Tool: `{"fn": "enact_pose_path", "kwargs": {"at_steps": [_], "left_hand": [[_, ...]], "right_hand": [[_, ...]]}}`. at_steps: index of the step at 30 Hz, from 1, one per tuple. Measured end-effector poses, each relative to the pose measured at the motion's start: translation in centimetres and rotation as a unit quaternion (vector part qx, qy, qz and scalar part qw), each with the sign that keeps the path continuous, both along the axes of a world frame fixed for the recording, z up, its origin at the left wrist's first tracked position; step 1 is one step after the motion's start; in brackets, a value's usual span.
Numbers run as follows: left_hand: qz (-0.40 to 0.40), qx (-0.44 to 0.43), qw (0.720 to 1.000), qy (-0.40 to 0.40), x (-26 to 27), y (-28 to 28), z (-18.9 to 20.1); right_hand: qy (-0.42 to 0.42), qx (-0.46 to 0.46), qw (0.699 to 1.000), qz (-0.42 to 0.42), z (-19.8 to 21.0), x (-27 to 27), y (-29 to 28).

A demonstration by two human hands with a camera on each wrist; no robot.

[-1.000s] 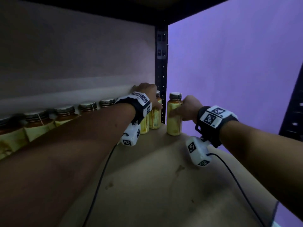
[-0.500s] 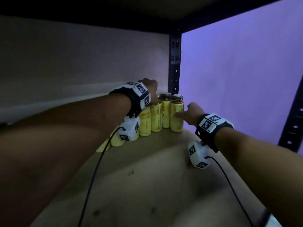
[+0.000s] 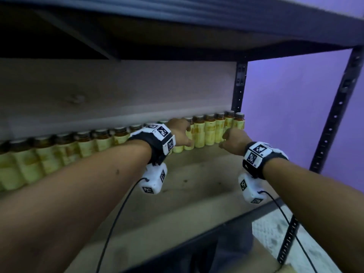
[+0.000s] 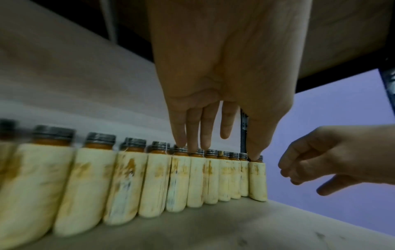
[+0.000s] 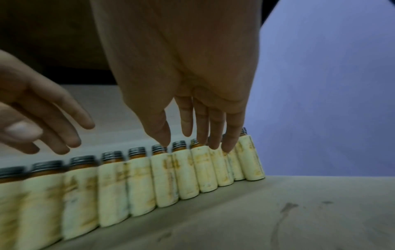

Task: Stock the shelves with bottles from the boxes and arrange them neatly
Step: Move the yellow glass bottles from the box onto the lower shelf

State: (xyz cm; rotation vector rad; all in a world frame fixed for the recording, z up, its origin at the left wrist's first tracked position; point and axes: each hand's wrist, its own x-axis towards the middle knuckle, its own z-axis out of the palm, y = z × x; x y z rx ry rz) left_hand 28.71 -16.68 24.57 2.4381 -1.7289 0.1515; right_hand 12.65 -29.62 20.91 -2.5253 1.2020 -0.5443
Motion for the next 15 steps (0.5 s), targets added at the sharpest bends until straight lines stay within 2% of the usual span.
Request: {"fn": "enact_pose_path", "kwargs": {"at_steps": [4,10,15], "left_hand": [[-0.007,0.011,0.998,0.056,-2.7,7.4,-1.8],[-0.044,0.015,0.99,0.131,-6.8,18.9,-4.2],[-0.063,0.038,0.947,0.314,-9.2,27.0,-8.2]], "right_hand": [[0.044,-0.006,0.998,0.038,-0.1,-1.3,7.4],[0.046,-0.015,0.996,0.075,-1.8,-3.6,18.1],[0.067,0.009,0.991,0.119,-5.3,-6.6,25.5]]}}
